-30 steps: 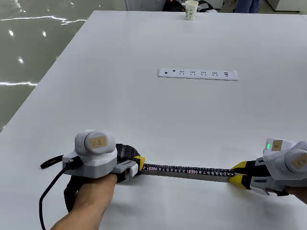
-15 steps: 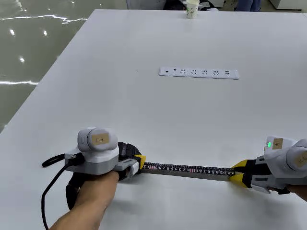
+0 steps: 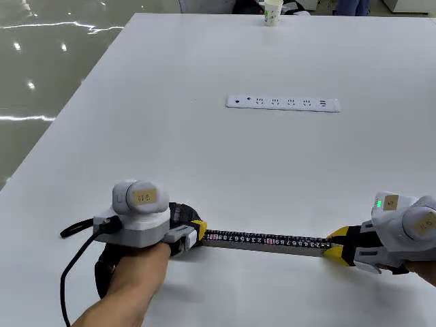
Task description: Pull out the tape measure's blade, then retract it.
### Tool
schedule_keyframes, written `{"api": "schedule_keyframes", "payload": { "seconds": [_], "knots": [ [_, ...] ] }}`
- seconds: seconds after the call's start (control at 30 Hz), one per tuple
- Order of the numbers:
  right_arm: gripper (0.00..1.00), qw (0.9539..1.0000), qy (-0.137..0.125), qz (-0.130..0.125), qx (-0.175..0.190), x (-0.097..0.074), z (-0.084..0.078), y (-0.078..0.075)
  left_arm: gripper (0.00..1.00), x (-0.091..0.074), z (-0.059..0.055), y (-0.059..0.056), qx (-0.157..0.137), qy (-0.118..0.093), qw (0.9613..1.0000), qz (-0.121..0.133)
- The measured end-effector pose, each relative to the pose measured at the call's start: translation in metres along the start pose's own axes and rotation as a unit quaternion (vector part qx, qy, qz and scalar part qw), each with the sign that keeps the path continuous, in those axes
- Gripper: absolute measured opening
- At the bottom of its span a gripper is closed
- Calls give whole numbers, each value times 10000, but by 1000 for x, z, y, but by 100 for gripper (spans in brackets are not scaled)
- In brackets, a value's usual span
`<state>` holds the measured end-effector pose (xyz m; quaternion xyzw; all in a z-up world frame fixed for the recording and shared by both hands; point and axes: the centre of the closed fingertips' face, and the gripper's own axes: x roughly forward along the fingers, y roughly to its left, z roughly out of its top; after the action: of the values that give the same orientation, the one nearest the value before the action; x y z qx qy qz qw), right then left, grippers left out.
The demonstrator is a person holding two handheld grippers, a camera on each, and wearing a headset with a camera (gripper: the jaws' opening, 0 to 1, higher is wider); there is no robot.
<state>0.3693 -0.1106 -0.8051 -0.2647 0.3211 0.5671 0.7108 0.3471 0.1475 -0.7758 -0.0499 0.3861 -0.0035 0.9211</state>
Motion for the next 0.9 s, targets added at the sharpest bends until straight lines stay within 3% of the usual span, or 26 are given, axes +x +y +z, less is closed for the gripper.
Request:
{"api": "schedule_keyframes", "payload": {
  "seconds": [0.9],
  "knots": [
    [7, 10000, 65, -31, 38, 0, -2, -1, 52, 0, 0, -1, -60, -12, 10000, -67]
  ]
}}
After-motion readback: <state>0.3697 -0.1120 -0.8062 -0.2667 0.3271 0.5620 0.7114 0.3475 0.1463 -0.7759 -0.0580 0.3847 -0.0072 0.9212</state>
